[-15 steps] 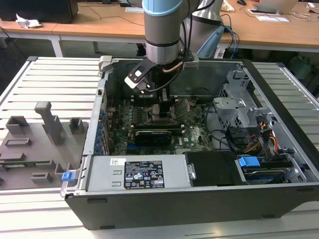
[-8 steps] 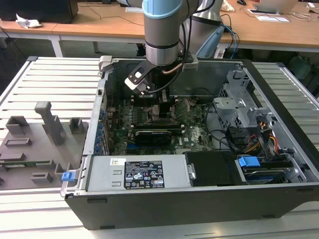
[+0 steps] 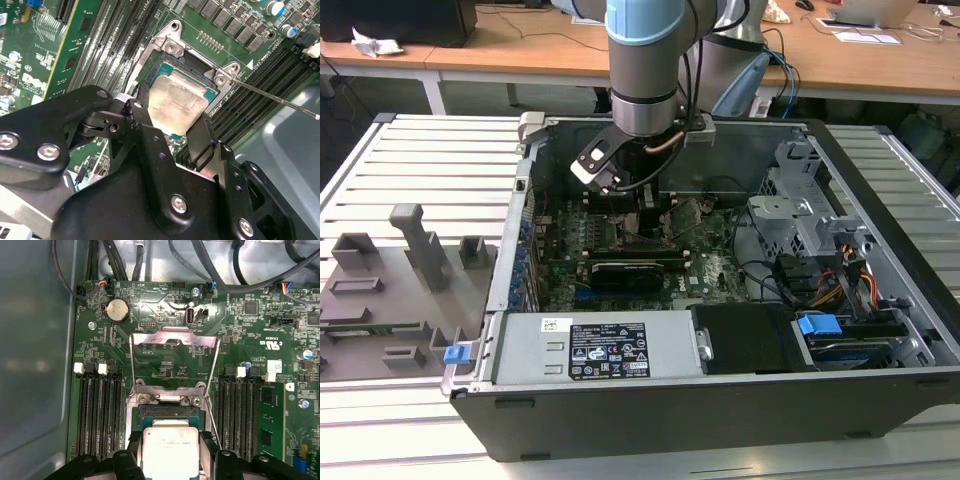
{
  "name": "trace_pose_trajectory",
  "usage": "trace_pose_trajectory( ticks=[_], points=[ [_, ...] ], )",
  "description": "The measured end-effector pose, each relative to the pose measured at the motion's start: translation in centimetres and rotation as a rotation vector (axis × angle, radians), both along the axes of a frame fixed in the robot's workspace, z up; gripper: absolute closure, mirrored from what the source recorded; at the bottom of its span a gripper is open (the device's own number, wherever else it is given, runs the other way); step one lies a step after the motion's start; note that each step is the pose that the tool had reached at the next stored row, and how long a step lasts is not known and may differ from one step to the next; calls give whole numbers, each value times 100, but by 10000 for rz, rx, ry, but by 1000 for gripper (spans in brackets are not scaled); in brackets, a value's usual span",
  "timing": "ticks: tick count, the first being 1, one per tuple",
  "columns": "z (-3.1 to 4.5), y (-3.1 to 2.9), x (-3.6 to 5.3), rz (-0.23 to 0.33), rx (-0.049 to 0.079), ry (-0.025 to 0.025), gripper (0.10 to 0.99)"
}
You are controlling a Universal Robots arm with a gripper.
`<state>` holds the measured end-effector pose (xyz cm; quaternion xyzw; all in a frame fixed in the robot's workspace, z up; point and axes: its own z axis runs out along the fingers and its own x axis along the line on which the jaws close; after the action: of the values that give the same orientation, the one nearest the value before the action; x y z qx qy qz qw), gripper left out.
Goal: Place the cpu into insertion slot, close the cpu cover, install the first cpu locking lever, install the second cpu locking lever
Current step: 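Place the cpu into insertion slot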
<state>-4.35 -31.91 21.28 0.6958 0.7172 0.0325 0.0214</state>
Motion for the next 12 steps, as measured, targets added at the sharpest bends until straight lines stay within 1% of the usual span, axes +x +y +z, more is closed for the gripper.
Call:
trace_pose_trajectory(
  ticks=[1, 4, 8, 12],
  points=[
    [-13, 1, 0, -14, -4, 9, 545],
    [-38, 2, -1, -163, -9, 14, 545],
    [-62, 2, 3, -595, -21, 15, 545],
    [-85, 9, 24, -599, -26, 32, 545]
  ],
)
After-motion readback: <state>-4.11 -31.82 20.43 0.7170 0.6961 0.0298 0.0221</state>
